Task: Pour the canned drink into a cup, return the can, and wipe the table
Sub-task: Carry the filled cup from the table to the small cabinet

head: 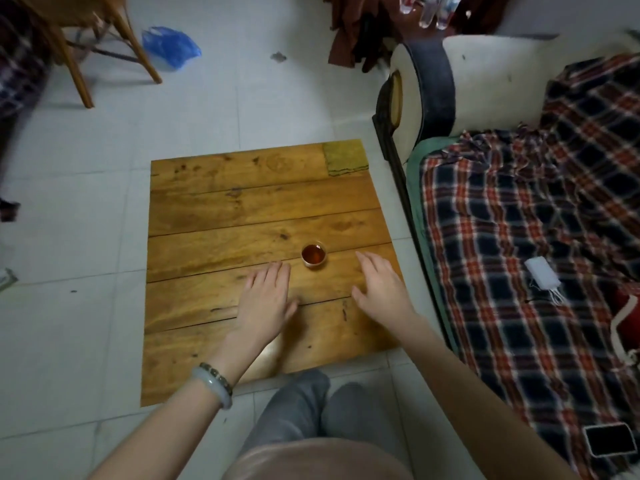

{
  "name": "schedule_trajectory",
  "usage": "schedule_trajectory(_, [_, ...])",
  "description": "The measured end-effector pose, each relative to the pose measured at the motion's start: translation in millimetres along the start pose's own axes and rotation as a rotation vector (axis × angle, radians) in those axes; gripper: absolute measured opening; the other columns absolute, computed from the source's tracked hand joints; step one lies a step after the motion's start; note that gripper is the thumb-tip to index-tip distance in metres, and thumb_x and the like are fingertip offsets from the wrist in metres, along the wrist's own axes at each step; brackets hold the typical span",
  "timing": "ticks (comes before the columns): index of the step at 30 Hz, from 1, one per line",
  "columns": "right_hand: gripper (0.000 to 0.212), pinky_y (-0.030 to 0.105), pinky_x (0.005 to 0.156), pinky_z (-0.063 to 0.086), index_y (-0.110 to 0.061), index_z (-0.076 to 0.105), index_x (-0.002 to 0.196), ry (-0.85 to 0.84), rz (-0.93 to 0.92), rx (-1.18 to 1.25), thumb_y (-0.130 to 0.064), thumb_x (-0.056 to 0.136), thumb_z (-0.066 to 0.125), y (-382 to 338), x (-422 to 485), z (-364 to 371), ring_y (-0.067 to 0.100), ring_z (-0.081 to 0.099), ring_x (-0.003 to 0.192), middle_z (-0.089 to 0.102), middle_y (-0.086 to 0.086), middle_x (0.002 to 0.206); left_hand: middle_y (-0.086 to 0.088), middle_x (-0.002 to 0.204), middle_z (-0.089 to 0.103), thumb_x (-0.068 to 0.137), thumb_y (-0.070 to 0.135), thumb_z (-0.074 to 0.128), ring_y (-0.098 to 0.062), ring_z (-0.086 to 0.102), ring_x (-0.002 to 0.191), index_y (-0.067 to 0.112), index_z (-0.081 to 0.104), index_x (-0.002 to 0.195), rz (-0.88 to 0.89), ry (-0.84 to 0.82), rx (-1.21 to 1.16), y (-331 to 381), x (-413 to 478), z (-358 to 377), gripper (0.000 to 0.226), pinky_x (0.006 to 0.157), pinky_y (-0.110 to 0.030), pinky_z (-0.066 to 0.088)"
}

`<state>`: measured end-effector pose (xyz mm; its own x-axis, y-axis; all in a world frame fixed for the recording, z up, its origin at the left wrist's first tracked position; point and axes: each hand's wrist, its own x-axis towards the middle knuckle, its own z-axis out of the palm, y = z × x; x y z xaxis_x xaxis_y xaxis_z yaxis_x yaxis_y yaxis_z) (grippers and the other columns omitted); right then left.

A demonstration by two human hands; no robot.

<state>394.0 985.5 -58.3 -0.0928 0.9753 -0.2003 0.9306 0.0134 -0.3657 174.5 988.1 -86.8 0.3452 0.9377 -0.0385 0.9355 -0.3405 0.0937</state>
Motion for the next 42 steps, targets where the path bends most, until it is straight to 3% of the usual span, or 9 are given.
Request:
schedule_trajectory(6, [0.062, 0.035, 0.11, 0.029, -0.015, 0.027, 0.145, -0.157, 0.044, 0.061, -0.024, 0.09, 0.056, 24.3, 48.6, 21.5, 0.019, 0.031, 0.135, 0.034, 0.003, 0.147, -0.016, 0.124, 0.059, 0.069, 0.037, 0.078, -0.032, 0.057, 0.112, 0.002, 0.054, 0.125, -0.097, -0.097, -0.031, -5.3, 37.0, 30.6, 0.07, 0.092, -0.042, 0.046])
schedule_trajectory(10, [0.058, 0.031, 0.101, 0.037, -0.007, 0.037, 0.14, -0.138, -0.021, 0.025, -0.018, 0.087, 0.058, 44.9, 82.1, 54.3, 0.025, 0.043, 0.124, 0.044, 0.012, 0.137, -0.017, 0.135, 0.05, 0.08, 0.034, 0.069, -0.033, 0.046, 0.124, 0.002, 0.043, 0.135, -0.164, -0.14, -0.099, -8.6, 62.7, 65.2, 0.069, 0.101, -0.043, 0.036])
schedule_trajectory(15, [0.059, 0.027, 0.107, 0.028, -0.009, 0.033, 0.141, -0.188, -0.042, 0.086, -0.018, 0.089, 0.058, 71.5, 128.5, 106.0, 0.021, 0.034, 0.132, 0.038, 0.009, 0.142, -0.01, 0.145, 0.039, 0.084, 0.041, 0.062, -0.024, 0.035, 0.134, 0.009, 0.028, 0.144, -0.191, -0.148, -0.191, -3.9, 89.9, 128.2, 0.076, 0.11, -0.036, 0.026])
schedule_trajectory(19, [0.061, 0.025, 0.109, 0.024, -0.007, 0.034, 0.141, -0.224, -0.042, 0.169, -0.014, 0.086, 0.061, 92.7, 159.4, 151.2, 0.022, 0.032, 0.133, 0.038, 0.009, 0.142, -0.01, 0.144, 0.04, 0.081, 0.042, 0.067, -0.026, 0.037, 0.132, 0.008, 0.024, 0.146, -0.289, -0.145, -0.359, -6.3, 106.4, 173.6, 0.085, 0.108, -0.034, 0.027])
schedule_trajectory(24, [0.058, 0.022, 0.107, 0.024, -0.007, 0.045, 0.132, -0.232, -0.099, 0.272, -0.007, 0.078, 0.065, 106.5, 180.5, 193.7, 0.022, 0.04, 0.127, 0.047, 0.01, 0.133, -0.005, 0.139, 0.045, 0.075, 0.043, 0.073, -0.021, 0.037, 0.13, 0.012, 0.031, 0.142, -0.363, -0.109, -0.463, -16.1, 119.2, 213.3, 0.085, 0.107, -0.032, 0.025])
schedule_trajectory(29, [0.054, 0.018, 0.098, 0.029, -0.01, 0.053, 0.127, -0.194, -0.166, 0.322, -0.011, 0.076, 0.069, 108.5, 189.5, 214.2, 0.021, 0.047, 0.118, 0.057, 0.006, 0.123, 0.0, 0.129, 0.053, 0.067, 0.05, 0.078, -0.019, 0.045, 0.123, 0.018, 0.042, 0.133, -0.299, -0.065, -0.517, -13.4, 128.2, 225.1, 0.082, 0.1, -0.028, 0.03])
schedule_trajectory(35, [0.047, 0.011, 0.09, 0.025, -0.008, 0.058, 0.121, -0.16, -0.207, 0.349, -0.011, 0.076, 0.07, 104.5, 188.8, 213.2, 0.023, 0.051, 0.11, 0.062, 0.008, 0.114, -0.002, 0.119, 0.059, 0.065, 0.041, 0.082, -0.019, 0.052, 0.112, 0.012, 0.049, 0.124, -0.366, -0.017, -0.718, -5.6, 134.5, 215.7, 0.073, 0.088, -0.025, 0.038])
schedule_trajectory(38, [0.045, 0.016, 0.092, 0.029, -0.009, 0.058, 0.122, -0.145, -0.225, 0.381, -0.013, 0.078, 0.069, 98.5, 184.3, 202.4, 0.02, 0.05, 0.112, 0.061, 0.006, 0.116, 0.002, 0.116, 0.058, 0.066, 0.039, 0.082, -0.013, 0.051, 0.108, 0.013, 0.048, 0.124, -0.39, -0.007, -0.785, -3.5, 132.7, 202.9, 0.072, 0.083, -0.02, 0.037])
schedule_trajectory(42, [0.042, 0.028, 0.092, 0.038, -0.007, 0.06, 0.119, -0.108, -0.301, 0.404, -0.013, 0.079, 0.069, 80.8, 176.7, 169.3, 0.02, 0.054, 0.106, 0.063, 0.007, 0.112, 0.015, 0.112, 0.051, 0.066, 0.039, 0.082, 0.003, 0.044, 0.102, 0.016, 0.048, 0.124, -0.412, 0.035, -0.847, -4.7, 124.0, 169.5, 0.071, 0.078, -0.002, 0.033])
